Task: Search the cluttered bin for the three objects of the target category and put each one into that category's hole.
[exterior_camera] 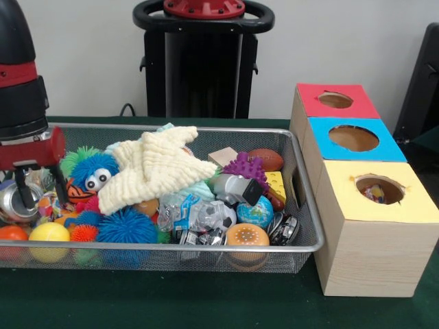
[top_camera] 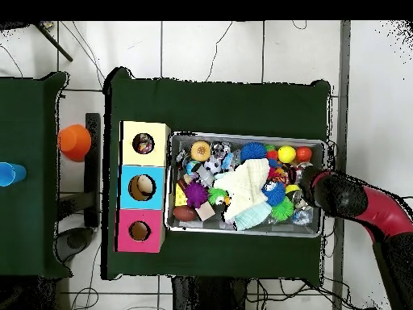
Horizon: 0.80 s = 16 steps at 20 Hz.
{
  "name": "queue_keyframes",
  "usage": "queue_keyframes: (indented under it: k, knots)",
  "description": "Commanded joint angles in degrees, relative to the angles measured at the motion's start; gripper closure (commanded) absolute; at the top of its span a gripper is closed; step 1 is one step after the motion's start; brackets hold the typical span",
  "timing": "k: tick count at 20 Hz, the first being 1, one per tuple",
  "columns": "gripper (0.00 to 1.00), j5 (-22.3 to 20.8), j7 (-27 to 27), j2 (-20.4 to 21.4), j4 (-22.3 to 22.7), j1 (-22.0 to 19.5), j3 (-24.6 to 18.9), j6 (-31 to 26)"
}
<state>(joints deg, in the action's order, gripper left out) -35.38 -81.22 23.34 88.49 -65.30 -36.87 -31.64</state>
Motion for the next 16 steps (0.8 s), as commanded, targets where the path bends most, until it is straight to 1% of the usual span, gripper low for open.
queue_keyframes:
  k: [1,4,5,7,12,16]
  knots:
    - [1.00,-4.30,5.87,-2.67,-1.87,-1.07,0.25,2.74]
    - [1.00,-4.64,4.23,-2.41,-1.49,-0.78,0.76,3.82]
    - [1.00,-4.57,4.49,-2.59,-1.20,-1.11,0.26,3.92]
    - [1.00,-4.93,3.69,-2.28,-1.60,-0.33,0.80,3.75]
    - [1.00,-5.93,2.96,-1.62,-1.17,-0.04,0.80,4.82]
    - [1.00,-5.71,2.92,-1.20,-1.24,0.50,1.09,3.30]
